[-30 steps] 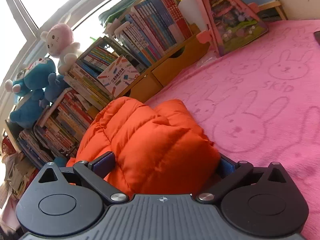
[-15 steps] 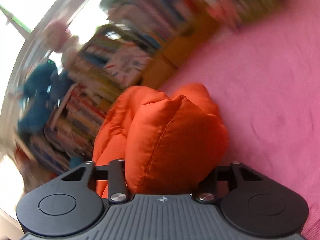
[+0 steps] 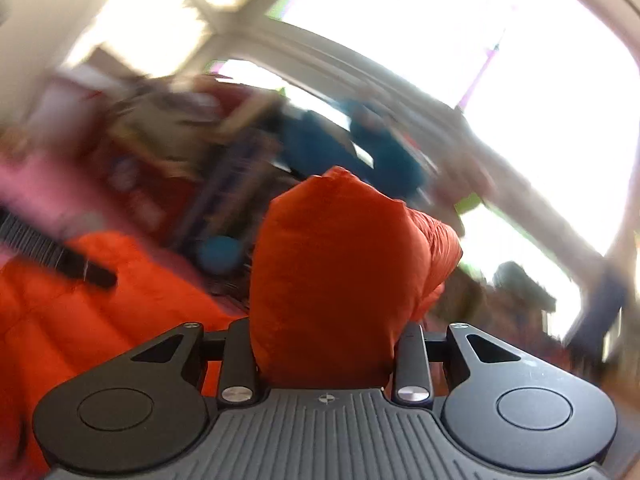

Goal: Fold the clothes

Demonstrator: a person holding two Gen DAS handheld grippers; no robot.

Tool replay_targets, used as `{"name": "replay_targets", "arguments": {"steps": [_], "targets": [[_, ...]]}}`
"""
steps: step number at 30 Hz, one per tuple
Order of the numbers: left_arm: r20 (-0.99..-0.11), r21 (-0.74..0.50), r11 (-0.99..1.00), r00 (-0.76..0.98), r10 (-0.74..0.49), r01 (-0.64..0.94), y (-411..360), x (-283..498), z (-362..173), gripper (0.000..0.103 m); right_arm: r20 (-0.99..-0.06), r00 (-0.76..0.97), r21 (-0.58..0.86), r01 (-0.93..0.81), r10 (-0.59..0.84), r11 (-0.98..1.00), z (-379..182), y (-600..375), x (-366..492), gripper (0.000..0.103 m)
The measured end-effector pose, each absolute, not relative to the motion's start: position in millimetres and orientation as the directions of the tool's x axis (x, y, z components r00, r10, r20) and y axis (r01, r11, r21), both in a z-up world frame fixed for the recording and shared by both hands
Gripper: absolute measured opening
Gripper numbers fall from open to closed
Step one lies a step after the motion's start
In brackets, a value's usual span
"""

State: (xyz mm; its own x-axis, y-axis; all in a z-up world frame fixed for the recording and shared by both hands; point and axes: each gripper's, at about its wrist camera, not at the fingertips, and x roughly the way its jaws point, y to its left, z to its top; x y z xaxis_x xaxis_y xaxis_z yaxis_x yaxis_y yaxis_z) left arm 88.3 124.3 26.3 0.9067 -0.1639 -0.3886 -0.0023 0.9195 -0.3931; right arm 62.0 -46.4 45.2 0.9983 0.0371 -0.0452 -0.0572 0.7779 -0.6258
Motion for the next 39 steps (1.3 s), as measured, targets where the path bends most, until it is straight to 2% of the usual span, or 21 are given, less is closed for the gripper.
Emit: {"name": "replay_targets", "arguments": {"steps": [4, 7, 8, 10, 15, 21, 23, 28, 32, 33, 35, 39], "targets": [[-0.43, -0.466, 0.879, 0.894, -0.125, -0.101, 168.9, 84.4, 10.7, 0.048, -0.052, 0.985, -0.803, -0.138, 0.163, 0.579, 15.1, 8.5, 44.4, 0.034], [-0.464, -0.483, 0.868, 0.875, -0.142, -0.116, 181.2, 85.3, -1.8, 0.049, -0.081, 0.966, -0.874, -0.187, 0.246, 0.448, -7.1, 33.3, 24.5, 0.035], [-0.485, -0.481, 0.868, 0.863, -0.144, -0.125, 182.6, 88.4, -7.4, 0.053, -0.088, 0.961, -0.882, -0.197, 0.261, 0.428, -9.8, 36.6, 20.4, 0.035], [-0.515, -0.481, 0.864, 0.845, -0.146, -0.144, 185.0, 93.5, -15.5, 0.05, -0.103, 0.952, -0.897, -0.214, 0.288, 0.387, -15.2, 43.4, 12.3, 0.035], [-0.481, -0.512, 0.848, 0.864, -0.147, -0.14, 199.4, 84.4, -9.2, 0.05, -0.121, 0.94, -0.929, -0.221, 0.32, 0.297, -26.3, 53.9, 2.1, 0.035], [-0.489, -0.385, 0.909, 0.871, -0.055, -0.16, 210.0, 74.7, 11.3, 0.05, -0.132, 0.936, -0.923, -0.236, 0.327, 0.304, -27.2, 59.1, 10.3, 0.036], [-0.498, -0.333, 0.929, 0.867, -0.026, -0.164, 209.3, 71.1, 16.0, 0.055, -0.132, 0.935, -0.916, -0.242, 0.329, 0.321, -24.4, 60.5, 12.0, 0.038], [-0.577, -0.216, 0.96, 0.816, 0.021, -0.177, 210.8, 70.6, 23.1, 0.056, -0.112, 0.94, -0.923, -0.218, 0.322, 0.317, -27.3, 61.8, 11.9, 0.038], [-0.495, -0.195, 0.971, 0.869, 0.023, -0.138, 203.3, 42.9, 63.2, 0.056, -0.137, 0.937, -0.912, -0.246, 0.322, 0.328, -27.1, 68.7, -1.3, 0.038], [-0.467, -0.191, 0.973, 0.884, 0.022, -0.125, 200.9, 35.0, 74.4, 0.058, -0.144, 0.934, -0.909, -0.256, 0.327, 0.33, -26.6, 70.4, -6.6, 0.038], [-0.412, -0.172, 0.98, 0.911, 0.017, -0.096, 192.0, 20.7, 95.7, 0.069, -0.157, 0.928, -0.904, -0.272, 0.337, 0.329, -27.1, 73.0, -12.8, 0.038], [-0.318, -0.046, 0.998, 0.948, 0.023, -0.04, 144.6, 16.9, 110.3, 0.072, -0.172, 0.92, -0.903, -0.29, 0.352, 0.317, -29.8, 81.0, -22.6, 0.038]]}}
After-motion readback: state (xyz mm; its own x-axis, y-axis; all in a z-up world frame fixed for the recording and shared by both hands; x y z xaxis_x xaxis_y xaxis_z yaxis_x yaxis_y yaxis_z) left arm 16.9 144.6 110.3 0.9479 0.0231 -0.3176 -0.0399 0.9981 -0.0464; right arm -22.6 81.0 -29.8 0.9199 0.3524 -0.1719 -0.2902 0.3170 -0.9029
